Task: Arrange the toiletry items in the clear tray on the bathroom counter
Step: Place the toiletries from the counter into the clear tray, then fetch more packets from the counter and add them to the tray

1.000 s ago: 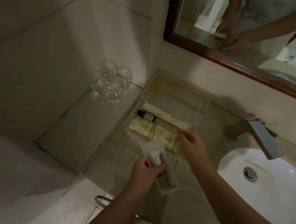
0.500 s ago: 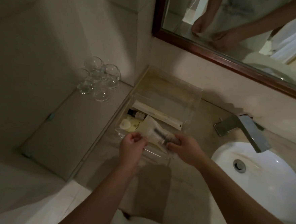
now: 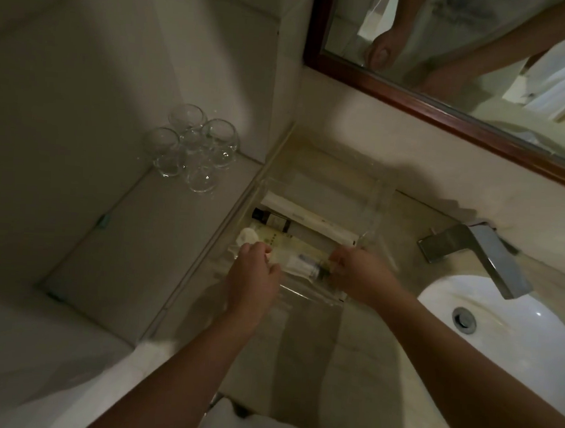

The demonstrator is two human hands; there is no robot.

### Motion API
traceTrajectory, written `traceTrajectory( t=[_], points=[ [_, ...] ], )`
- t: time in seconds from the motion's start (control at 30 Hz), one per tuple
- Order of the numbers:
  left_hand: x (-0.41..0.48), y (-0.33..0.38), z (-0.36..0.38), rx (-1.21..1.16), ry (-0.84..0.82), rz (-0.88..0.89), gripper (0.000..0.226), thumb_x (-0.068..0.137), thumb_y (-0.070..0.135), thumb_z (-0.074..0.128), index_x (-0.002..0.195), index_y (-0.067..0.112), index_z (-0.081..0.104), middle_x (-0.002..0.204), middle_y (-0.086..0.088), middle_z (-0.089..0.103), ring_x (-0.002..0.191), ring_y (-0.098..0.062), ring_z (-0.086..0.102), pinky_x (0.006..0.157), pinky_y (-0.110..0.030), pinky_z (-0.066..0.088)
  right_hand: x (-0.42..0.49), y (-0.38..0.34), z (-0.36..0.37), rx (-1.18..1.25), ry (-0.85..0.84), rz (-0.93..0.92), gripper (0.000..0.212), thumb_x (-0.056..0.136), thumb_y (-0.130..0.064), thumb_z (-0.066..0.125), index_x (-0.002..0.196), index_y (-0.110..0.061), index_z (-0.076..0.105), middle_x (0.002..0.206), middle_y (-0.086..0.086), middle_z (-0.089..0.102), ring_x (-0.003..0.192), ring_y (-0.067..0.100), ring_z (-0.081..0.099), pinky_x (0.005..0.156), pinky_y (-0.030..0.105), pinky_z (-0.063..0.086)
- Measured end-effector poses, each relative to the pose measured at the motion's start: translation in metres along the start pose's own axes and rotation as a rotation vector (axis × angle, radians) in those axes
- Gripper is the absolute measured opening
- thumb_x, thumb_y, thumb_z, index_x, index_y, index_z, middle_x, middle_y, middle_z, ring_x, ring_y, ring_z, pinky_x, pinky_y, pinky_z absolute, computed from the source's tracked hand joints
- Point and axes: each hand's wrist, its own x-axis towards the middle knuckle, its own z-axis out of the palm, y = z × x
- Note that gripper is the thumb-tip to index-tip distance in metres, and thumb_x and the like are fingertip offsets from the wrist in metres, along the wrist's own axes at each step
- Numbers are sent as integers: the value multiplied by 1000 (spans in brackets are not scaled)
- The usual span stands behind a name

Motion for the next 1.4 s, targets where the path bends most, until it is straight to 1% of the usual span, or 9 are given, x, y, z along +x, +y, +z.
traceTrajectory(
  t=[0.07, 0.13, 0.2, 0.3, 0.4, 0.73, 0.87, 0.97, 1.4],
  points=[
    [-6, 1, 2, 122, 18, 187, 31, 84, 23, 61, 115, 19, 59, 115, -2, 54, 97, -18, 54, 75, -29, 46, -1, 4, 3, -105, 76, -34, 28, 85, -39, 61, 111, -28, 60, 109, 2, 65, 98, 22, 58, 78, 32, 49],
    [-13, 2, 8, 220, -76, 377, 37, 85, 23, 57, 122, 20, 56, 128, -3, 53, 119, -23, 48, 95, -36, 44, 0, 6, 6, -180, 148, -81, 38, 85, -46, 60, 119, -30, 57, 117, -1, 60, 108, 21, 51, 83, 33, 43],
    [-20, 5, 14, 297, -265, 466, 47, 91, 27, 49, 138, 23, 42, 151, -1, 36, 143, -23, 24, 115, -41, 22, -1, 5, 8, -166, 162, -114, 43, 85, -50, 59, 123, -31, 55, 120, -1, 58, 113, 21, 49, 86, 34, 42],
    [-26, 3, 23, 449, -406, 527, 60, 97, 29, 36, 151, 22, 13, 162, 0, 6, 149, -21, -4, 120, -42, 0, 0, 3, 15, -160, 163, -142, 40, 84, -52, 58, 119, -31, 56, 118, -1, 58, 111, 23, 50, 83, 34, 41],
    [-25, 1, 24, 507, -419, 546, 63, 97, 31, 34, 152, 22, 6, 162, 0, -1, 148, -22, -10, 120, -44, -4, 0, 2, 22, -158, 177, -113, 35, 85, -50, 58, 114, -30, 56, 115, 0, 58, 106, 24, 54, 79, 34, 39],
    [-25, -3, 23, 466, -385, 591, 63, 94, 30, 41, 151, 22, 15, 162, 1, 9, 149, -22, -1, 121, -43, 3, -19, 0, 32, -47, 299, -102, 34, 88, -48, 58, 115, -28, 58, 116, -2, 58, 107, 21, 55, 83, 33, 42],
    [-36, 6, 19, 392, -351, 583, 62, 93, 28, 45, 150, 22, 20, 160, 2, 14, 149, -21, 1, 119, -41, 6, -50, 14, 36, 68, 419, -52, 34, 88, -37, 62, 120, -27, 58, 122, -3, 58, 113, 18, 52, 95, 33, 44],
    [-56, 19, 22, 363, -341, 620, 58, 93, 30, 44, 148, 21, 26, 159, 2, 19, 148, -20, 8, 118, -39, 10, -81, 39, 43, 147, 464, 9, 32, 86, -31, 65, 118, -25, 60, 120, 0, 58, 112, 20, 53, 93, 32, 45],
    [-289, 128, 130, 253, -566, 966, 57, 76, 24, 44, 130, 7, 52, 135, -13, 54, 125, -30, 48, 106, -38, 38, -335, 211, 126, 353, 618, 419, 42, 84, -30, 66, 123, -19, 57, 121, 6, 61, 114, 27, 54, 95, 38, 45]
  ],
)
